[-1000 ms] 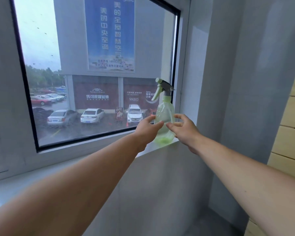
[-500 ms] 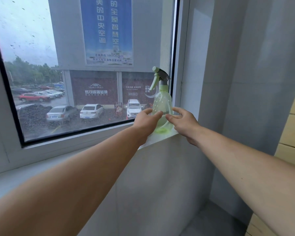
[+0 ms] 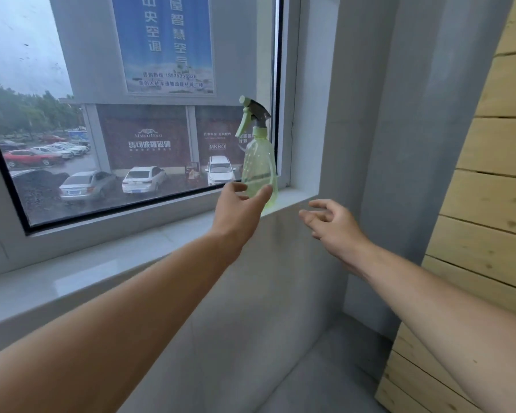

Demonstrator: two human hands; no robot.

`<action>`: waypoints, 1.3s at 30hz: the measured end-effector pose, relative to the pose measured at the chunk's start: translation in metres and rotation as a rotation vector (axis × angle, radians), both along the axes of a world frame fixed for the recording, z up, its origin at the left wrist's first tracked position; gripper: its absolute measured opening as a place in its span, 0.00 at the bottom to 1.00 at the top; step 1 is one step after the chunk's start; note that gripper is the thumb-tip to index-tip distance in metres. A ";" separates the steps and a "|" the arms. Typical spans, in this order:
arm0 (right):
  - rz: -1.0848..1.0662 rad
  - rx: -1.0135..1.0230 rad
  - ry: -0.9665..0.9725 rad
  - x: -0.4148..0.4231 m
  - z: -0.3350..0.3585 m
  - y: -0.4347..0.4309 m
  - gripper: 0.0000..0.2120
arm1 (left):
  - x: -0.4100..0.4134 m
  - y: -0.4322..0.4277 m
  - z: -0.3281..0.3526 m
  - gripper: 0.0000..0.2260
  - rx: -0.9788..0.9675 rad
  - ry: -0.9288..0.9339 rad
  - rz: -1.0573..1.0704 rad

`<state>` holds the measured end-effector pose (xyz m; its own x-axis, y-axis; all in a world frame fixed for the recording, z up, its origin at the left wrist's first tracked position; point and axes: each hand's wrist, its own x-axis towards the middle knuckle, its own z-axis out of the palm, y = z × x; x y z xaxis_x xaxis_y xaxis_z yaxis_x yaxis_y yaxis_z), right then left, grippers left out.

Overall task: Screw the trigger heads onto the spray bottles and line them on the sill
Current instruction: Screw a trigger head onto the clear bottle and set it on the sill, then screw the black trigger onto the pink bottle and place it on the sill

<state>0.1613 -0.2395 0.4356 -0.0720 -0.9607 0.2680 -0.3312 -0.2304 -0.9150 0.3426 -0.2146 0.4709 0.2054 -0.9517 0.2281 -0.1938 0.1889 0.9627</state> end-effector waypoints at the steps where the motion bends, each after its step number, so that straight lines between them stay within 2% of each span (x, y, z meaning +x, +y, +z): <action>1: -0.011 0.009 0.010 -0.009 -0.008 0.012 0.18 | -0.009 0.007 -0.008 0.26 0.018 -0.003 -0.036; 6: -0.079 0.150 0.046 -0.068 -0.063 0.078 0.13 | -0.063 0.040 -0.071 0.29 0.176 -0.066 -0.239; 10: -0.149 0.303 0.080 -0.124 -0.125 0.127 0.09 | -0.111 0.062 -0.147 0.23 0.389 -0.096 -0.396; 15: -0.199 0.557 0.154 -0.191 -0.223 0.175 0.03 | -0.171 0.092 -0.256 0.27 0.671 -0.239 -0.564; 19: -0.210 0.775 0.173 -0.231 -0.303 0.197 0.06 | -0.210 0.123 -0.336 0.32 0.868 -0.407 -0.681; 22: -0.238 0.872 0.178 -0.250 -0.359 0.206 0.06 | -0.229 0.140 -0.389 0.35 0.941 -0.503 -0.692; 24: -0.271 0.919 0.178 -0.259 -0.398 0.209 0.10 | -0.238 0.145 -0.416 0.34 0.989 -0.552 -0.691; 29: -0.392 0.965 0.177 -0.270 -0.471 0.205 0.21 | -0.254 0.147 -0.459 0.25 0.912 -0.737 -0.627; 33: -0.459 0.975 0.293 -0.272 -0.506 0.199 0.28 | -0.262 0.150 -0.483 0.24 0.842 -0.850 -0.662; 36: -0.501 0.962 0.346 -0.273 -0.522 0.195 0.26 | -0.265 0.153 -0.489 0.28 0.785 -0.961 -0.675; 39: -0.500 0.964 0.340 -0.272 -0.526 0.191 0.20 | -0.268 0.157 -0.494 0.27 0.790 -1.033 -0.694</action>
